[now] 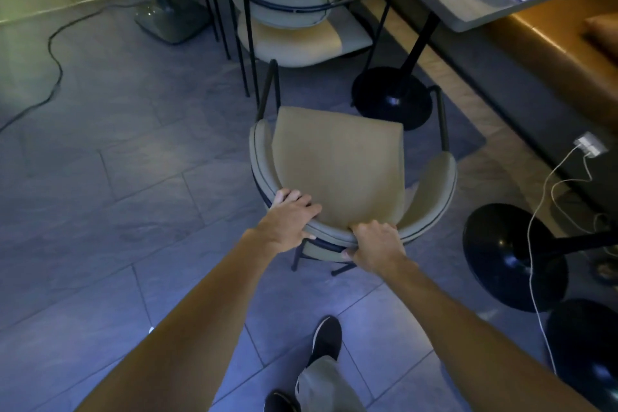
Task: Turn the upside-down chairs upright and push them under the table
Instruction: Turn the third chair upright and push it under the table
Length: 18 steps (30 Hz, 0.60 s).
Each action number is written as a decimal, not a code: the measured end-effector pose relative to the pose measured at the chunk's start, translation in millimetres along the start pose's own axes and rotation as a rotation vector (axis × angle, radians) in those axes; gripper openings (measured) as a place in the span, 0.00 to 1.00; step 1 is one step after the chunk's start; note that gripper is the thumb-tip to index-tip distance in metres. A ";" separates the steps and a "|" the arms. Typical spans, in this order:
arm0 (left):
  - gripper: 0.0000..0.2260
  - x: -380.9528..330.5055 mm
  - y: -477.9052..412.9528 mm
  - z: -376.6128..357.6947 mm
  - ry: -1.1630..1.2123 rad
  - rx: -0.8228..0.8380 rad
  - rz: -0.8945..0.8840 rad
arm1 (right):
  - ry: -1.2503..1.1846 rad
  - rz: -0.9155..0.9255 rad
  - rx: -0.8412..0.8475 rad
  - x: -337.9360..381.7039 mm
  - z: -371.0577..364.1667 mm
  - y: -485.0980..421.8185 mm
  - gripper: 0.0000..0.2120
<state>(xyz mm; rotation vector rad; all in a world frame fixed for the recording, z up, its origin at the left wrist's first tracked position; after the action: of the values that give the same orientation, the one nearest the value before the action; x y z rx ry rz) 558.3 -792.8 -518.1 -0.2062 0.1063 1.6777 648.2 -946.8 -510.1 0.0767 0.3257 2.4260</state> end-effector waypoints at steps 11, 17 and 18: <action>0.19 67.7 -82.5 11.8 0.004 0.191 -0.057 | -0.008 0.042 -0.041 7.1 27.3 -73.7 0.21; 0.20 111.6 -121.6 19.3 -0.067 0.263 -0.095 | -0.083 0.080 -0.006 16.8 35.3 -125.7 0.23; 0.20 118.4 -128.8 20.6 -0.079 0.279 -0.105 | -0.106 0.088 0.008 17.9 36.5 -135.6 0.23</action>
<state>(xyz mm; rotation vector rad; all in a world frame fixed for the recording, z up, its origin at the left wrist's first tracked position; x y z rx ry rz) 672.0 -658.3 -514.7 0.0632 0.2637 1.5448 724.4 -827.5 -509.7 0.2271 0.2891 2.4960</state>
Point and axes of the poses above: each hand's wrist, its own y-axis away from the middle knuckle, its own z-axis out of the back of the hand, x = y × z, the point moved 4 cm from there along -y, towards the middle knuckle, and after that the axes turned 13 degrees about -x, right-handed, at the moved point
